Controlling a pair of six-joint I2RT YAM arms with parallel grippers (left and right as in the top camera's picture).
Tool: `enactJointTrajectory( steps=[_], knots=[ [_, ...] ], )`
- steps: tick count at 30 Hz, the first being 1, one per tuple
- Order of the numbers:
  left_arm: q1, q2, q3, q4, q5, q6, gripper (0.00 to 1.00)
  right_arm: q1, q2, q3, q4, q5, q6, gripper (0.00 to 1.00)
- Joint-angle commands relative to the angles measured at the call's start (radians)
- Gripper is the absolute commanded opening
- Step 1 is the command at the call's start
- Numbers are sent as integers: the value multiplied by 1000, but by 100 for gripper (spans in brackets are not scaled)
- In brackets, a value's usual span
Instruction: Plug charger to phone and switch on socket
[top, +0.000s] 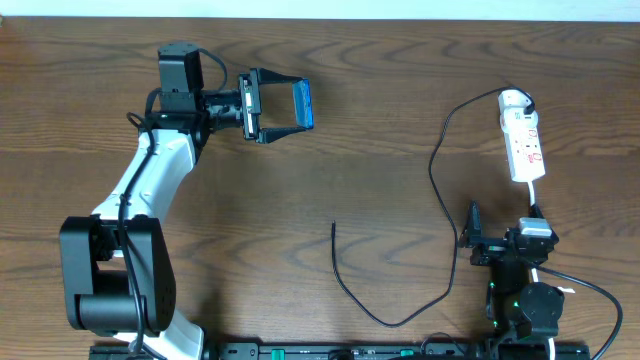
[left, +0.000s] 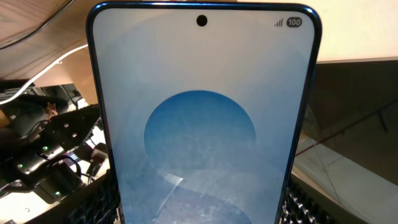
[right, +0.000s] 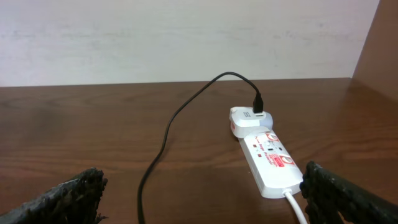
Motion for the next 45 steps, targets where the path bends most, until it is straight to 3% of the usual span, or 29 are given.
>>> enactJointTrajectory(
  steps=[1,16,30,45],
  knots=[
    [3,-33,8,8,43,23,8,7,-7,-2,-3,1,11,99],
    [3,-33,8,8,-7,91,7,7,-7,-2,-3,1,11,99],
    [3,-32,8,7,-252,384,7,7,-7,-2,-3,1,11,99],
    [3,-32,-1,-80,-470,456,7,7,-7,-2,-3,1,11,99]
  ],
)
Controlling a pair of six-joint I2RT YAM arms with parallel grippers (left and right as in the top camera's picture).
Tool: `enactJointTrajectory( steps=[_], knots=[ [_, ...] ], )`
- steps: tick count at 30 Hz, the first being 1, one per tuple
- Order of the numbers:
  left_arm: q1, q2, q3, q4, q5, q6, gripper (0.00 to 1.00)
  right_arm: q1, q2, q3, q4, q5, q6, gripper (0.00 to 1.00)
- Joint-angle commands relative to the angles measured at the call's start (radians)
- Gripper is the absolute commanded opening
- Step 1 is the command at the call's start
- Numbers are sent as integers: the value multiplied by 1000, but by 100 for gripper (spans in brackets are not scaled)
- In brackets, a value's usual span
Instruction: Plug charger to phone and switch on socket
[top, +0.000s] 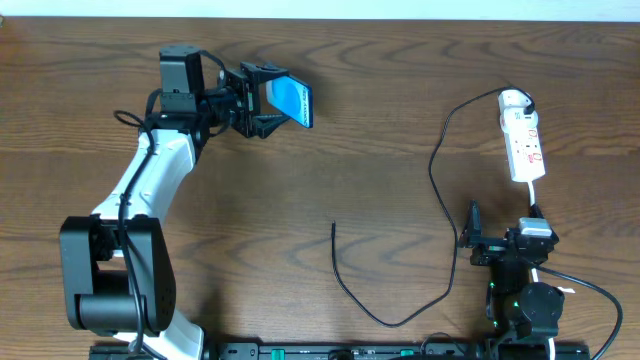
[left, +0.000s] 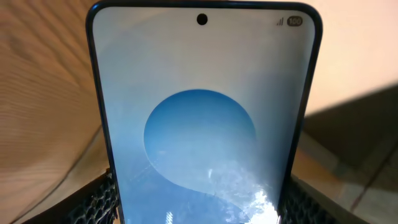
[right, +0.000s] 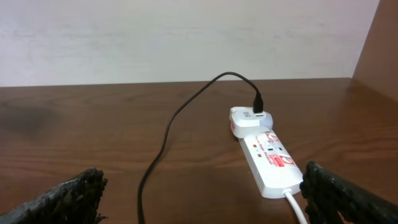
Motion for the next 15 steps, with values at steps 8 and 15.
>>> enactJointTrajectory(
  steps=[8,15],
  knots=[
    [-9,-32,0,-9,-95,117,7,7,-7,-2,-3,2,11,99],
    [-41,-32,-1,-9,-132,159,7,7,-7,-2,-3,2,11,99]
  ],
)
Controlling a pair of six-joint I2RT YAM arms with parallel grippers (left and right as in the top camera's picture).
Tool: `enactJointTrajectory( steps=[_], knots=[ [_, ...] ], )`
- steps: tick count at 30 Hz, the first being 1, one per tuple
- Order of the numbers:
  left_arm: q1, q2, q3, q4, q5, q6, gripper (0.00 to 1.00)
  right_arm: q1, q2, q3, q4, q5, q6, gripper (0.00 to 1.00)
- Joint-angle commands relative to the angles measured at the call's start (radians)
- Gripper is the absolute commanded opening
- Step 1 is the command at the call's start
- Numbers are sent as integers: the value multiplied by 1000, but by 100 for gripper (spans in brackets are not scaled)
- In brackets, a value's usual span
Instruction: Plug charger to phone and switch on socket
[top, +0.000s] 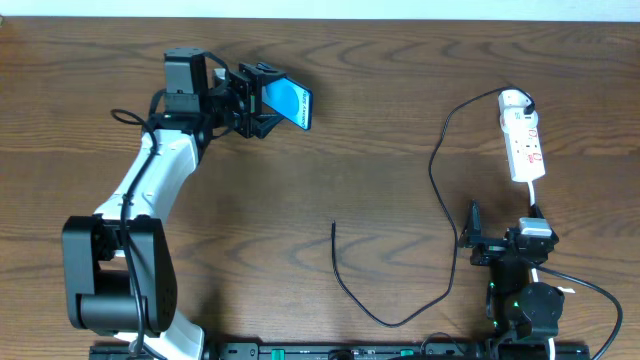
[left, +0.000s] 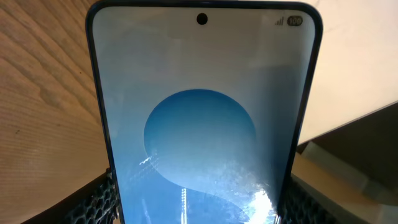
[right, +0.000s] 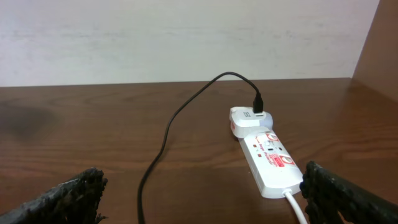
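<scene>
My left gripper (top: 272, 102) is shut on a blue phone (top: 291, 101), held above the far left of the table with its lit screen turned up. The phone (left: 202, 118) fills the left wrist view, pads pressing both its edges. A white power strip (top: 524, 145) lies at the far right with a white charger adapter (right: 250, 117) plugged into its far end. A black cable (top: 440, 200) runs from the adapter down and round to a loose end (top: 334, 226) at mid table. My right gripper (right: 202, 205) rests open near the front right, behind the strip (right: 270, 162).
A white mains lead (right: 296, 207) leaves the near end of the strip toward my right arm (top: 523, 280). The left arm's white link (top: 150, 185) crosses the left part of the wooden table (top: 330, 170). A pale wall (right: 186, 37) stands behind the table.
The left wrist has turned a little further, so the phone's screen faces more upward and sits slightly higher in the overhead view. The right arm, cable and strip are unchanged.
At first my left gripper held the phone on edge, only its thin blue side showing from overhead. Then the phone was rolled so its screen showed. Now the screen faces up more fully. The right gripper stayed open and still throughout.
</scene>
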Motion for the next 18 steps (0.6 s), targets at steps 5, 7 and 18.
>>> enactJointTrajectory(
  steps=[5,7,18],
  knots=[
    [-28,-32,-1,6,-36,40,7,7,-7,-2,-3,2,11,99],
    [-28,-32,-1,6,-36,45,7,7,-7,-2,-3,2,11,99],
    [-28,-32,-1,6,-36,114,7,7,-7,-2,9,-11,12,99]
  ],
)
